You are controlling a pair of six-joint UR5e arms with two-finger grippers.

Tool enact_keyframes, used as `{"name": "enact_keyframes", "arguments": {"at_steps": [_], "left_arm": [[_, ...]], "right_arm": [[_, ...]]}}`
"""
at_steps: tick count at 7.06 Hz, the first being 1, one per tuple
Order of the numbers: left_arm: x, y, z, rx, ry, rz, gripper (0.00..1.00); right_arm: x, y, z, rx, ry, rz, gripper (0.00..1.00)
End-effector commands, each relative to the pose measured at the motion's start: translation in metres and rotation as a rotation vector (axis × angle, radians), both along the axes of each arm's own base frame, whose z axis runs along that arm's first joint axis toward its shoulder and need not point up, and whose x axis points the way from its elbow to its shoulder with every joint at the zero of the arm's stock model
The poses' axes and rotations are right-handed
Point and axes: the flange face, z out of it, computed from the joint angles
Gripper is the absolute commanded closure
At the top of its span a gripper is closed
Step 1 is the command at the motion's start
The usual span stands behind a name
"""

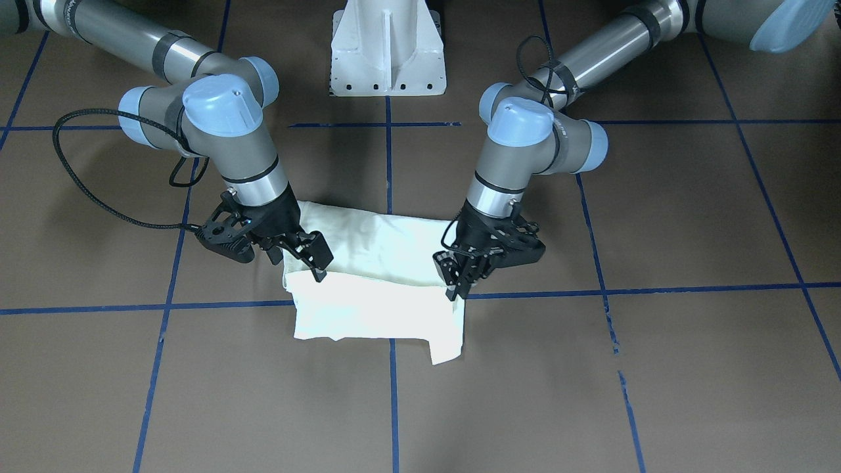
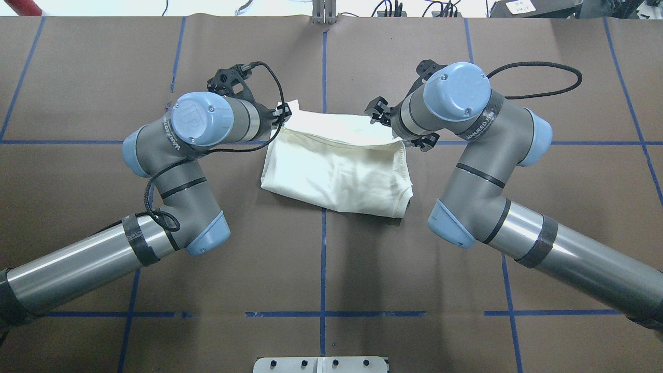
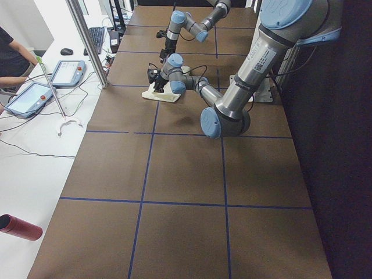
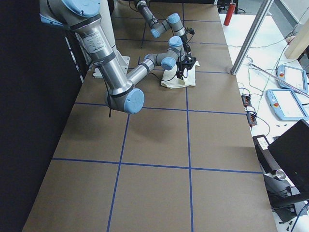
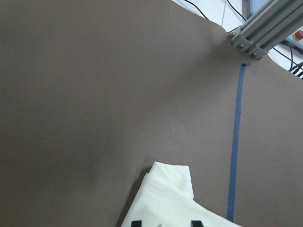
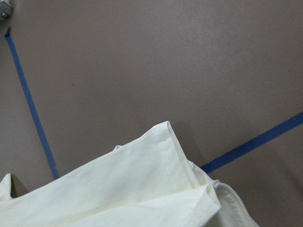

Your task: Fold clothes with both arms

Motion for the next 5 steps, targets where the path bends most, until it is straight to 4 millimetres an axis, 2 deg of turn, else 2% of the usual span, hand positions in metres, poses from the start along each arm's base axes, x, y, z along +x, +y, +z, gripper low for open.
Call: {"name": "enact_keyframes", "arguments": {"at_steps": [1,4,5], "left_arm": [[-0.0006,0.0252,-0.0221,0.004,-0.003,0.044,1.0],[-0.0045,0.0306,-0.0225,0.0,0.003,0.056,1.0],[-0.0051,0.0282,-0.0203,-0.001,-0.002,0.052,0.83]], "right_arm": [[0.0007,0.0111,-0.0097,0.013,-0.019,-0.011,0.0],[-0.0008,0.0124,-0.0069,0.011,-0.015,-0.013,0.0],[-0.0023,0.0138,-0.0071,0.011,-0.017,-0.015,0.0]]}}
